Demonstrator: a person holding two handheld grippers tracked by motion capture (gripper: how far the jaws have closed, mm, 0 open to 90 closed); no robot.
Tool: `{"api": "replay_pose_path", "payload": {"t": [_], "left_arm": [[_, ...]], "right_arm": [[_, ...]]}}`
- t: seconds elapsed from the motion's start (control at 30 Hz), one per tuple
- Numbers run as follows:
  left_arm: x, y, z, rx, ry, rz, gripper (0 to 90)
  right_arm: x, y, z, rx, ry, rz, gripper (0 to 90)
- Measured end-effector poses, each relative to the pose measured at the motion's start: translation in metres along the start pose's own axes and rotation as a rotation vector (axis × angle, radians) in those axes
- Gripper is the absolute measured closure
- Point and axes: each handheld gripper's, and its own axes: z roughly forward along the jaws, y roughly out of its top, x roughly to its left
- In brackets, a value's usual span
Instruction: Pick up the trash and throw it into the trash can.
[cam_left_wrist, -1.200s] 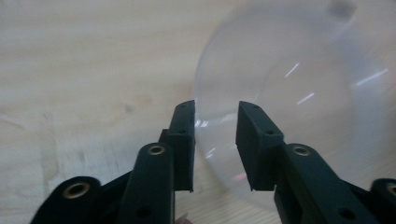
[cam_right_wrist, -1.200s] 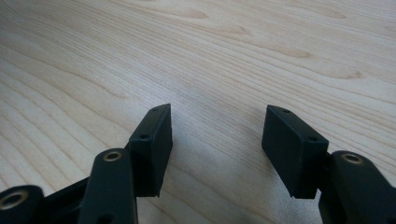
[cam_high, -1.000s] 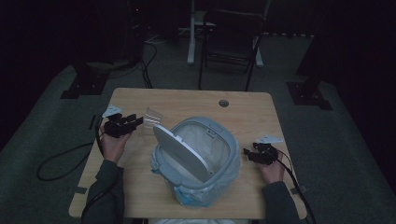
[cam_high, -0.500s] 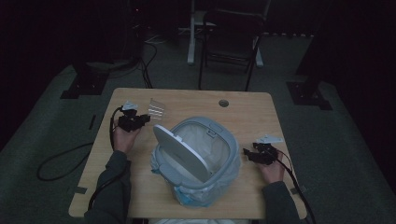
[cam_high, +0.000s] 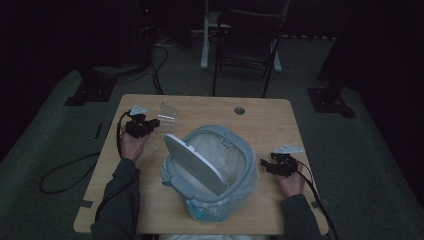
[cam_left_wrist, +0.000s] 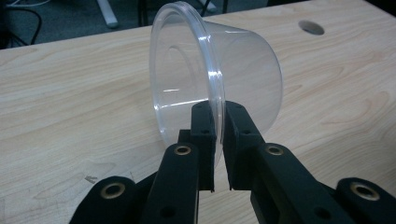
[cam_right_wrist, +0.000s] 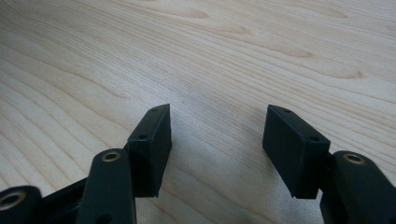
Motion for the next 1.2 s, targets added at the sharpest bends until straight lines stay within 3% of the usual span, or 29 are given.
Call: {"api": "replay_pose_path", "payload": {"t": [0.23, 0.73, 1.2], "left_arm": [[0.002, 0.002, -0.012, -0.028, -0.024, -0.013, 84.5], [0.002, 0.013, -0.038, -0.066, -0.06, 0.01, 84.5], [-0.013, 0.037, -0.06, -0.093, -0.111, 0.068, 84.4]], "right_arm": [[0.0, 0.0, 0.0, 0.0, 0.0, 0.0, 41.2], [0.0, 0.0, 0.0, 0.002, 0.003, -0.002, 39.3], [0.0, 0.0, 0.001, 0.007, 0.012, -0.013, 33.4]]}}
